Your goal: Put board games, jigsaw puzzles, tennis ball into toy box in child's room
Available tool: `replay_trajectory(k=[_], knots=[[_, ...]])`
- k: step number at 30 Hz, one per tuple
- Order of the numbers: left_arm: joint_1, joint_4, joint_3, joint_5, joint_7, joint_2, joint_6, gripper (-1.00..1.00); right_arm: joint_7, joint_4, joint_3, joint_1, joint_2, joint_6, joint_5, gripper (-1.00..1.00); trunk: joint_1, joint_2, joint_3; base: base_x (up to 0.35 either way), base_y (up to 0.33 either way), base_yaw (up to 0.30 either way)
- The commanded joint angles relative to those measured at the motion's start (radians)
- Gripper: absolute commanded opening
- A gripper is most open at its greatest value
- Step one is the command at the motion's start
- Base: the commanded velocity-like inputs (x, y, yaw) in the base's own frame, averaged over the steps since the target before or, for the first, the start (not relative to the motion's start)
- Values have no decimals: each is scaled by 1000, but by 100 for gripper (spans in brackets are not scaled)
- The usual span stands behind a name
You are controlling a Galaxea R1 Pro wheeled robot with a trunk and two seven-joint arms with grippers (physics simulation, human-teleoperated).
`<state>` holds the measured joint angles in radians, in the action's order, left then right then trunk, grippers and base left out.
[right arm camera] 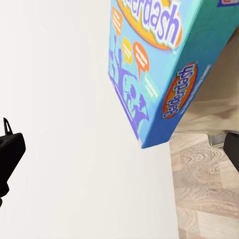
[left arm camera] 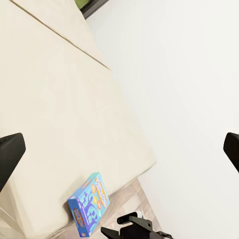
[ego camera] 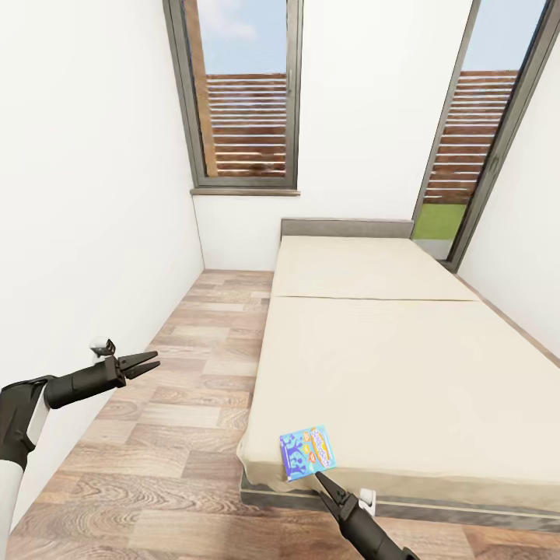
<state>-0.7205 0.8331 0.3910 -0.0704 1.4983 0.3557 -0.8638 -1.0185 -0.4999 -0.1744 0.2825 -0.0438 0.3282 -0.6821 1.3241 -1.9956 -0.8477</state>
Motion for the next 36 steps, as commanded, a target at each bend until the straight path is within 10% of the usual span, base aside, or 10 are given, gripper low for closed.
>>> replay_trajectory(k=[1, 16, 36], knots=[[-1, 0, 0, 0, 4, 0, -11, 100, -3, 0, -5, 1, -1, 9, -1, 100, 0, 0, -1, 0, 0, 0], [-1, 0, 0, 0, 4, 0, -11, 100, -3, -1, -6, 1, -1, 4, -1, 100, 50, -91, -42, 0, 0, 0], [-1, 0, -3, 1, 4, -1, -9, 100, -5, -2, -7, 25, 2, -26, -2, 100, 50, -91, -42, 0, 0, 0]])
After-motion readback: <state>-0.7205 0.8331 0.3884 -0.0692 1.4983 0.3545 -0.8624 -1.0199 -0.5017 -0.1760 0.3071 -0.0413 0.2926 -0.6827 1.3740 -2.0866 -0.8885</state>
